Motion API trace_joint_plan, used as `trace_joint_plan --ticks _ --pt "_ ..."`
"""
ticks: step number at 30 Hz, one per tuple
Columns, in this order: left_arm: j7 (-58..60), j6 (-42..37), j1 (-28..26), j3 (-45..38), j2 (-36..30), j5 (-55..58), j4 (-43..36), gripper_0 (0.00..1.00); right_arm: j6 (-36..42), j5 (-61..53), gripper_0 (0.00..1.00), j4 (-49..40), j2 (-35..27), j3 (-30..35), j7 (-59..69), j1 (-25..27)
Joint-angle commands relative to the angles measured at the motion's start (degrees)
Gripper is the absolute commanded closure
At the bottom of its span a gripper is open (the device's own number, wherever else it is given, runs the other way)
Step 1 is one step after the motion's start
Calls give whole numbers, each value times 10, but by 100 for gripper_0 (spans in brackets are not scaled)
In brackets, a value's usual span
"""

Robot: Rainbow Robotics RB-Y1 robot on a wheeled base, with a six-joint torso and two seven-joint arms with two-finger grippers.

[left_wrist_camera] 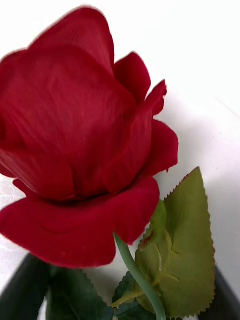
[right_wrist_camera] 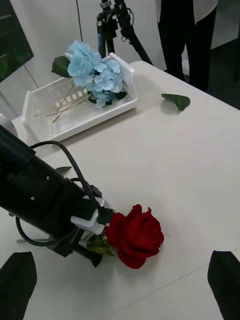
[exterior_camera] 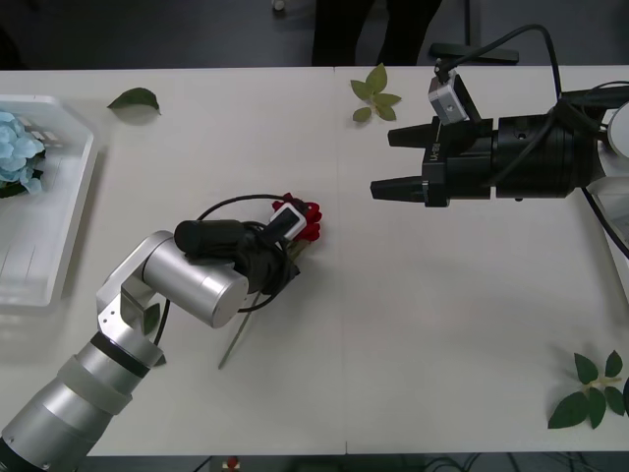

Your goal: Place the red flowers into the right box and the blue flowers into the left box. If a person shows an open palm, hand one flower to the person first, then continue sorting.

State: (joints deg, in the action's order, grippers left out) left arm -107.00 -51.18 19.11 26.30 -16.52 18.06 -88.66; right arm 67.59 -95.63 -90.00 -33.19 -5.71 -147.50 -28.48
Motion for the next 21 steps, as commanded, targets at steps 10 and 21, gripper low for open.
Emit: trace_joint_plan --ticks 10,21 --pt "27 37 11 8 -2 2 27 100 0 -10 0 -7 -10 2 -17 -19" --pt "51 41 9 -4 -24 37 -16 100 -3 -13 0 -7 -10 2 -19 -19"
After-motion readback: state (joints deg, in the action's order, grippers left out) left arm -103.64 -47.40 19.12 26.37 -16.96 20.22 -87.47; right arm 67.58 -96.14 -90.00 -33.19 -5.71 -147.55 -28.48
